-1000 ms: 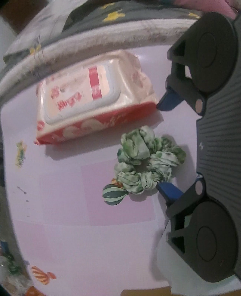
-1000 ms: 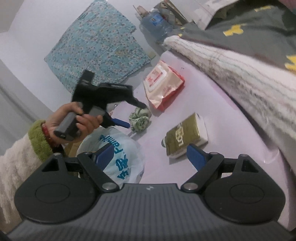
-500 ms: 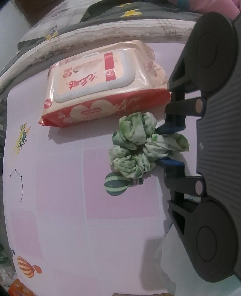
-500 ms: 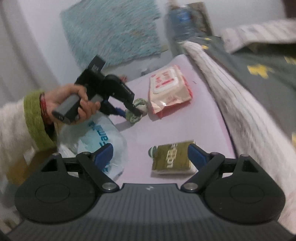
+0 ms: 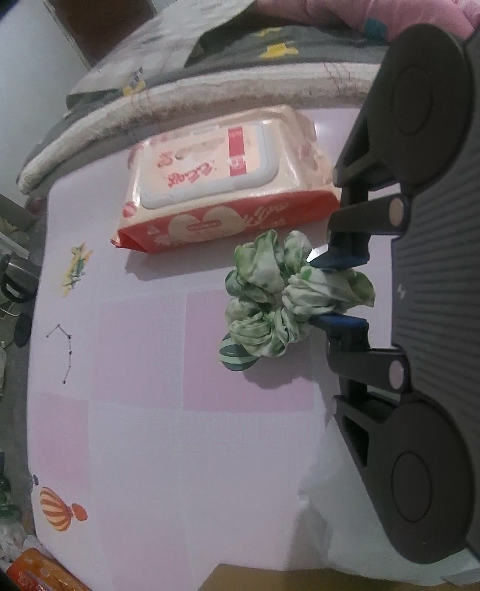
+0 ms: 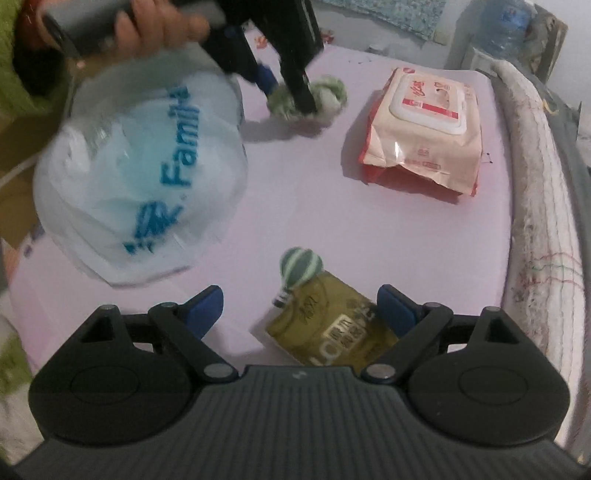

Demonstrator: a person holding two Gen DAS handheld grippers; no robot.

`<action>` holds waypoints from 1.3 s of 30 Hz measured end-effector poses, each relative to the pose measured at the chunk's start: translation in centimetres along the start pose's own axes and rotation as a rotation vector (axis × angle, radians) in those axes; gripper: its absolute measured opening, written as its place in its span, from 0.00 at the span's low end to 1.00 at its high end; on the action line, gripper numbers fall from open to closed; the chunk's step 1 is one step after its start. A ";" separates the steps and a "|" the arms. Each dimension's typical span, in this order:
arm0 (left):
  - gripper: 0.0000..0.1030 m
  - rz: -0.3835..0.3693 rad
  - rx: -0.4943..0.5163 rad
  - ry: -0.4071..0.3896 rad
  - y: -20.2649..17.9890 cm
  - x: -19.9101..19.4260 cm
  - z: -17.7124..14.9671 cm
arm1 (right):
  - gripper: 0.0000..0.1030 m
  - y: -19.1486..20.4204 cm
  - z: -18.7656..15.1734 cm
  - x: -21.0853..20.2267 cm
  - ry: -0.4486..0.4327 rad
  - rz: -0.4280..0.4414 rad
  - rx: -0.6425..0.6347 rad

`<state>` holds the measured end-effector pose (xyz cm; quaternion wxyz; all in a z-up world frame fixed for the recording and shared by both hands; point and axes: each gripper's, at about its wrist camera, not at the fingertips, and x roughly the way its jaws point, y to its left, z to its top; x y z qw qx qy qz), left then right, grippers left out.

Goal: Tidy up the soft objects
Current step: 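Close the right tool on the gold packet while the left tool holds the scrunchie, then carry the scrunchie and gold packet over the box and open the left tool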

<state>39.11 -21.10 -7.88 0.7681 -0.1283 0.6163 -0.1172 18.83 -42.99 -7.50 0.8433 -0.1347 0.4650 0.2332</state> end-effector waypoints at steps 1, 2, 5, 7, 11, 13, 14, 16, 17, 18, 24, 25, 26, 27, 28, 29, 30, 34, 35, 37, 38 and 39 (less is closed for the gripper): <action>0.24 -0.007 -0.002 -0.006 0.1 -0.4 0.0 | 0.88 0.0 -0.1 0.0 0.014 -0.005 -0.007; 0.24 -0.014 -0.005 -0.014 0.1 -0.9 -0.1 | 0.88 0.0 -0.1 -0.1 0.026 -0.007 -0.004; 0.24 -0.045 -0.015 -0.032 0.2 -2.3 -0.5 | 0.87 0.1 -0.6 -0.5 0.061 -0.007 0.003; 0.24 -0.074 -0.015 -0.041 0.2 -3.3 -0.9 | 0.86 0.3 -1.1 -0.7 0.079 -0.021 0.009; 0.24 -0.118 0.001 -0.061 0.0 -5.6 -2.2 | 0.74 1.0 -1.4 -1.2 0.089 -0.075 0.024; 0.24 -0.144 0.010 -0.061 0.0 -6.5 -2.8 | 0.66 1.2 -1.4 -1.4 0.087 -0.090 0.029; 0.24 -0.153 0.015 -0.065 0.0 -7.2 -3.3 | 0.66 1.2 -1.4 -1.5 0.086 -0.095 0.027; 0.24 -0.171 0.031 -0.079 0.1 -8.6 -4.2 | 0.67 1.2 -1.2 -1.4 0.064 -0.114 0.002; 0.24 -0.181 0.038 -0.088 0.1 -9.4 -4.7 | 0.68 1.3 -1.1 -1.4 0.054 -0.121 -0.013; 0.24 -0.190 0.046 -0.097 0.2 -10.2 -5.2 | 0.71 1.2 -1.0 -1.3 0.051 -0.123 -0.025; 0.24 -0.232 0.099 -0.163 0.7 -15.7 -8.7 | 0.66 0.0 -1.7 -0.2 0.101 -0.108 0.032; 0.24 -0.236 0.110 -0.177 0.7 -16.7 -9.4 | 0.58 0.2 -2.0 -0.5 0.089 -0.109 0.036; 0.24 -0.238 0.125 -0.194 0.8 -17.6 -10.0 | 0.57 0.4 -2.1 -0.7 0.083 -0.105 0.049; 0.24 -0.240 0.136 -0.214 1.0 -18.7 -10.7 | 0.57 0.5 -2.3 -1.0 0.077 -0.103 0.067; 0.24 -0.242 0.145 -0.230 1.1 -19.5 -11.4 | 0.57 0.7 -2.5 -1.4 0.067 -0.099 0.090; 0.24 -0.248 0.148 -0.246 1.3 -20.4 -12.1 | 0.56 0.8 -2.8 -1.6 0.058 -0.098 0.107; 0.24 -0.254 0.151 -0.257 1.6 -21.2 -12.7 | 0.56 0.9 -3.1 -1.7 0.049 -0.104 0.125; 0.24 -0.271 0.148 -0.305 3.0 -23.8 -15.1 | 0.56 1.0 -4.4 -3.2 -0.009 -0.109 0.253; 0.24 -0.271 0.145 -0.318 3.4 -24.4 -15.6 | 0.56 0.9 -4.7 -3.7 -0.030 -0.100 0.297; 0.24 -0.271 0.138 -0.344 4.4 -25.4 -16.8 | 0.56 1.0 -5.3 -5.0 -0.082 -0.080 0.369; 0.24 -0.269 0.130 -0.355 5.1 -25.9 -17.3 | 0.56 1.2 -5.5 -5.6 -0.108 -0.072 0.396; 0.24 -0.267 0.119 -0.366 5.7 -26.4 -17.8 | 0.56 1.4 -5.8 -6.3 -0.133 -0.068 0.423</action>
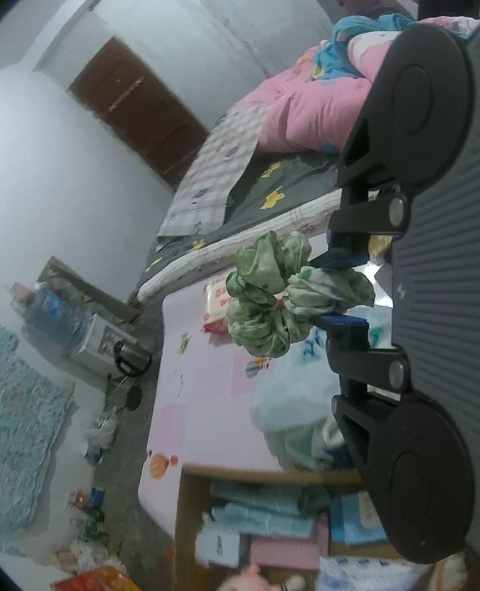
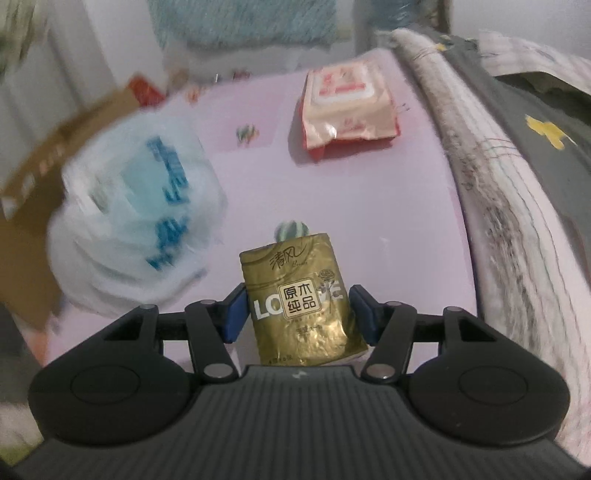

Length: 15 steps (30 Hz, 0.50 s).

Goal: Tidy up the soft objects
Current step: 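Carry the scrunchie and gold packet over the box and open the left tool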

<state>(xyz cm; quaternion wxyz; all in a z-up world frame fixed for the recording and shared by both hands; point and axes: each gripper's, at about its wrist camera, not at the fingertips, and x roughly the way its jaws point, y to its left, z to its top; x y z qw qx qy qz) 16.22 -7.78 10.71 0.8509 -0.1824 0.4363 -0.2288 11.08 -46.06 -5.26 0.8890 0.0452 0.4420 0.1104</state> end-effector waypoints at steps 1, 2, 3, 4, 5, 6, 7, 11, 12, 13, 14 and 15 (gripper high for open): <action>0.24 0.001 -0.007 -0.011 0.4 -0.7 -0.3 | 0.56 0.1 -0.2 -0.8 -0.026 0.009 0.030; 0.24 0.005 -0.019 -0.026 0.9 -1.6 -0.7 | 0.56 0.1 -0.4 -1.5 -0.048 0.019 0.055; 0.24 0.011 -0.031 -0.041 1.5 -2.5 -1.1 | 0.56 0.2 -0.6 -2.2 -0.067 0.030 0.082; 0.24 0.015 -0.039 -0.055 2.0 -3.3 -1.5 | 0.56 0.4 -0.7 -2.9 -0.083 0.041 0.101; 0.24 0.021 -0.053 -0.073 2.6 -4.2 -1.9 | 0.56 0.6 -0.8 -3.6 -0.099 0.053 0.114; 0.24 0.028 -0.065 -0.089 3.3 -5.1 -2.3 | 0.56 0.8 -0.9 -4.3 -0.117 0.065 0.122; 0.24 0.035 -0.078 -0.106 3.8 -5.9 -2.7 | 0.56 1.1 -0.8 -5.0 -0.134 0.079 0.126; 0.24 0.064 -0.126 -0.167 6.7 -9.4 -4.5 | 0.56 3.0 -0.1 -7.1 -0.179 0.158 0.129; 0.24 0.070 -0.140 -0.177 7.4 -10.0 -4.8 | 0.56 3.6 0.2 -7.4 -0.184 0.182 0.127; 0.24 0.074 -0.153 -0.186 8.2 -10.6 -5.3 | 0.56 4.3 0.6 -7.5 -0.184 0.205 0.124; 0.24 0.077 -0.167 -0.191 8.9 -11.1 -5.8 | 0.56 5.0 0.9 -7.6 -0.185 0.227 0.121; 0.24 0.079 -0.182 -0.193 9.5 -11.4 -6.2 | 0.56 5.8 1.2 -7.6 -0.189 0.251 0.114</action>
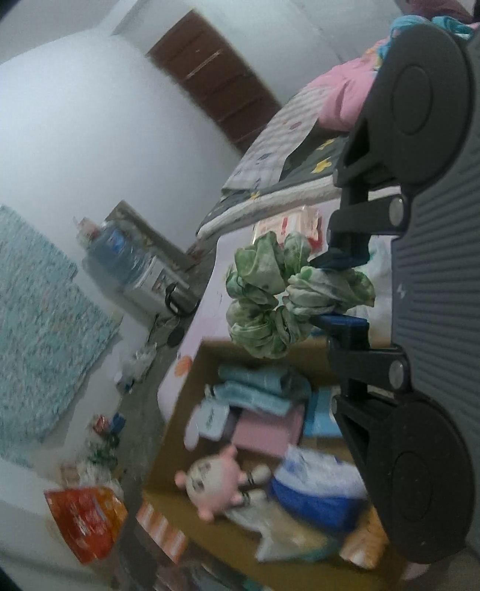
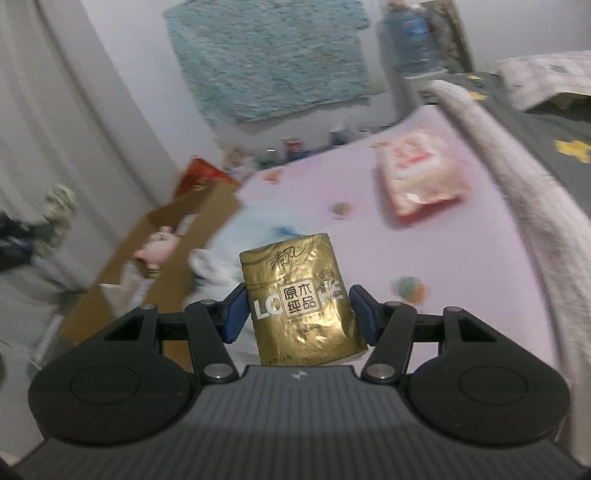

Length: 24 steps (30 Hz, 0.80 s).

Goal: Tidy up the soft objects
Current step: 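Carry the scrunchie and gold packet over the box and open the left tool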

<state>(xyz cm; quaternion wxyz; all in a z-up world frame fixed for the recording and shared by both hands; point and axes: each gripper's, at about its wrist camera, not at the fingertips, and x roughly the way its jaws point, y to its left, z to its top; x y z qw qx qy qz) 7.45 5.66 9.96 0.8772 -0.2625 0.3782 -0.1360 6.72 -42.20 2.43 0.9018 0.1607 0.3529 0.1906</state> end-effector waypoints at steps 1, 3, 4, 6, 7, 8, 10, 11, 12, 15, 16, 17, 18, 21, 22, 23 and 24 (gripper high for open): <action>0.24 0.003 -0.014 0.000 0.8 -0.2 -0.2 | 0.56 1.0 0.2 0.3 0.004 0.024 -0.007; 0.24 0.010 -0.037 0.007 2.3 -0.4 -0.8 | 0.56 2.9 0.5 1.1 0.009 0.067 -0.024; 0.24 0.018 -0.047 0.014 3.0 -0.3 -1.1 | 0.56 4.1 0.7 1.6 0.014 0.094 -0.033; 0.24 0.029 -0.062 0.040 4.4 0.2 -1.8 | 0.56 6.0 0.8 2.5 0.023 0.142 -0.038; 0.24 0.033 -0.071 0.056 5.0 0.6 -2.2 | 0.56 7.1 0.9 3.0 0.030 0.171 -0.040; 0.24 0.033 -0.076 0.074 5.6 0.9 -2.6 | 0.56 8.0 0.9 3.3 0.036 0.190 -0.040; 0.24 0.033 -0.078 0.130 6.6 2.1 -3.3 | 0.56 9.8 1.0 4.3 0.053 0.223 -0.049; 0.25 0.035 -0.079 0.159 7.0 2.9 -3.7 | 0.56 10.5 1.0 4.6 0.060 0.231 -0.053; 0.25 0.040 -0.076 0.183 7.3 3.5 -4.3 | 0.56 11.2 1.0 5.0 0.071 0.239 -0.060; 0.25 0.077 -0.083 0.256 8.3 5.7 -5.3 | 0.56 13.0 0.9 5.9 0.100 0.257 -0.076; 0.26 0.080 -0.086 0.276 8.7 6.2 -5.9 | 0.56 13.5 0.9 6.1 0.108 0.258 -0.082; 0.28 0.083 -0.089 0.302 9.0 6.8 -6.1 | 0.56 13.8 0.8 6.1 0.114 0.257 -0.086; 0.28 0.087 -0.090 0.315 9.1 7.1 -6.2 | 0.56 14.2 0.8 6.2 0.120 0.256 -0.088; 0.40 0.074 -0.044 0.319 8.8 7.1 -6.2 | 0.56 14.6 1.0 6.5 0.137 0.251 -0.093; 0.49 0.066 -0.039 0.315 8.8 6.9 -6.1 | 0.56 14.7 1.1 6.6 0.141 0.249 -0.096; 0.52 0.064 -0.043 0.307 8.7 6.6 -6.0 | 0.56 14.7 1.2 6.7 0.144 0.248 -0.099; 0.52 0.068 -0.045 0.302 8.7 6.4 -5.9 | 0.57 14.8 1.3 6.9 0.139 0.244 -0.103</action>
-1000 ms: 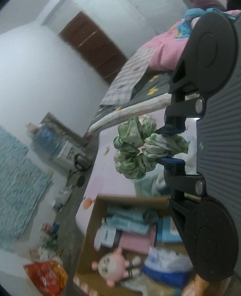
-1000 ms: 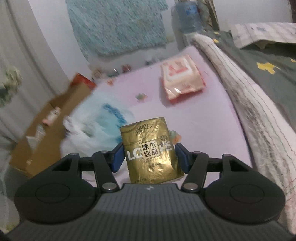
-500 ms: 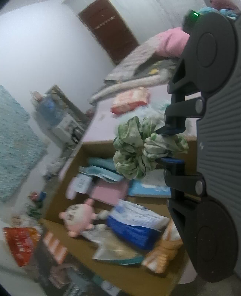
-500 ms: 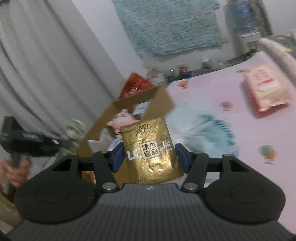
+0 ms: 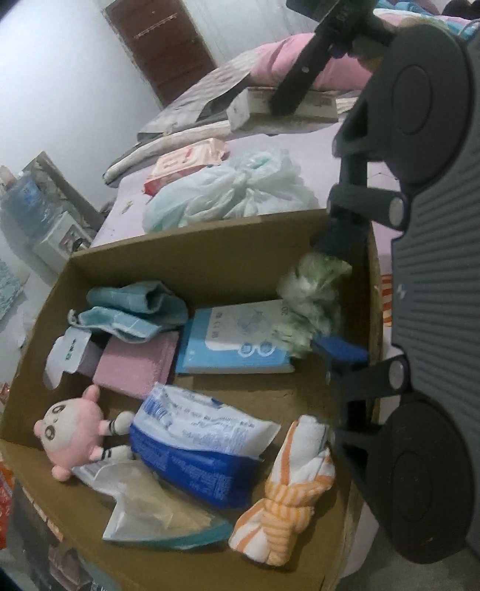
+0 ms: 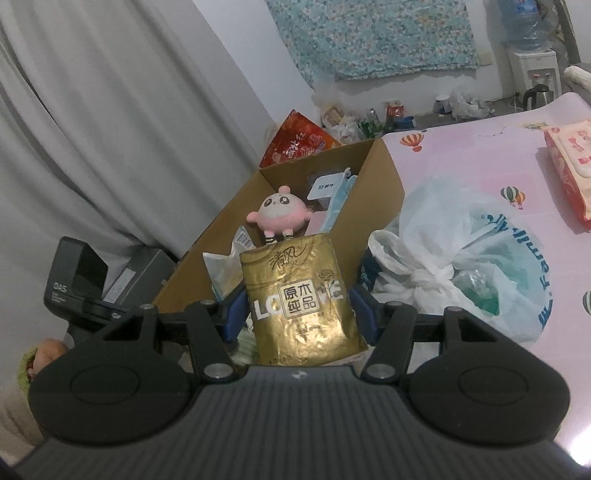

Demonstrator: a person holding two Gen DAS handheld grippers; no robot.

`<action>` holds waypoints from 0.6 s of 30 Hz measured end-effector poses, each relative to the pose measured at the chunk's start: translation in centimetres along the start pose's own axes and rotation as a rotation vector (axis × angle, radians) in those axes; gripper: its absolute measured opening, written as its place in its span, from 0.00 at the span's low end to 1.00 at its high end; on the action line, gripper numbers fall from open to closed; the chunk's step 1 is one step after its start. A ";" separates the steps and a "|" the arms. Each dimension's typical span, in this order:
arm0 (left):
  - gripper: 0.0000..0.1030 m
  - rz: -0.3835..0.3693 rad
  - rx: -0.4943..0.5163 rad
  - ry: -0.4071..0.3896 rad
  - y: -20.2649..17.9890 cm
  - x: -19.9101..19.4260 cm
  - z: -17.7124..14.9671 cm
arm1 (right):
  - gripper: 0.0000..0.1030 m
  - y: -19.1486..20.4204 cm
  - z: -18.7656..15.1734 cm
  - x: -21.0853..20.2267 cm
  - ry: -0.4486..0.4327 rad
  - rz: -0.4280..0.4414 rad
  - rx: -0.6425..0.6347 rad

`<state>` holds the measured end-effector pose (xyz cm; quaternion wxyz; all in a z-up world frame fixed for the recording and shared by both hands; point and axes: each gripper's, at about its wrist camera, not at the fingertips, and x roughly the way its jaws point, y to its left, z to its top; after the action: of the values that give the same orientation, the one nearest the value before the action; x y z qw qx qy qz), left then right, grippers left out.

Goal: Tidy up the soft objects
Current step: 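Carry the scrunchie and gold packet over the box and open the left tool, then lower the gold packet into the box and open the right tool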

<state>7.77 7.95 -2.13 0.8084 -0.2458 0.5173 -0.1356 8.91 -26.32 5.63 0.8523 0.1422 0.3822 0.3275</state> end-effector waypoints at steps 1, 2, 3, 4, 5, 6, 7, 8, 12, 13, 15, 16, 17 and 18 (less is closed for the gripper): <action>0.52 -0.001 -0.002 -0.001 0.1 -0.2 0.1 | 0.57 0.1 0.2 0.2 0.002 -0.001 -0.003; 0.52 -0.008 -0.007 -0.006 0.2 -0.4 0.2 | 0.57 0.1 0.3 0.4 0.003 0.000 -0.004; 0.52 -0.013 -0.011 -0.016 0.3 -0.6 0.2 | 0.57 0.2 0.5 0.6 0.005 0.004 -0.004; 0.52 -0.015 -0.011 -0.030 0.3 -1.0 0.2 | 0.57 0.4 0.7 0.8 0.006 0.009 -0.002; 0.52 -0.015 -0.008 -0.047 0.4 -1.4 0.2 | 0.57 0.5 0.9 1.1 0.008 0.016 0.001; 0.53 -0.013 -0.001 -0.068 0.3 -1.8 0.3 | 0.57 0.6 1.2 1.3 0.011 0.026 0.004; 0.55 -0.010 0.005 -0.092 0.3 -2.4 0.2 | 0.57 0.8 1.5 1.5 0.015 0.037 0.007; 0.57 -0.009 0.009 -0.116 0.3 -3.0 0.2 | 0.57 1.1 1.8 1.8 0.018 0.048 0.008; 0.65 0.009 0.009 -0.244 0.8 -5.5 -0.1 | 0.57 2.8 3.1 3.3 0.037 0.063 -0.013; 0.68 0.024 0.009 -0.280 0.9 -6.2 -0.3 | 0.57 3.5 3.6 4.1 0.052 0.062 -0.024; 0.73 0.067 0.014 -0.351 1.2 -7.3 -0.7 | 0.57 4.6 4.4 5.8 0.089 0.056 -0.045; 0.76 0.090 0.016 -0.383 1.3 -7.8 -0.9 | 0.57 5.2 5.0 7.2 0.124 0.044 -0.054; 0.79 0.113 0.017 -0.415 1.5 -8.3 -1.1 | 0.57 5.7 5.4 8.4 0.155 0.034 -0.059; 0.80 0.133 0.017 -0.447 1.6 -8.8 -1.3 | 0.57 6.1 5.9 9.8 0.191 0.022 -0.060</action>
<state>2.78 13.14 3.29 0.9121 -0.2281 0.3396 -0.0285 15.40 -15.21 7.05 0.8122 0.0891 0.4500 0.3604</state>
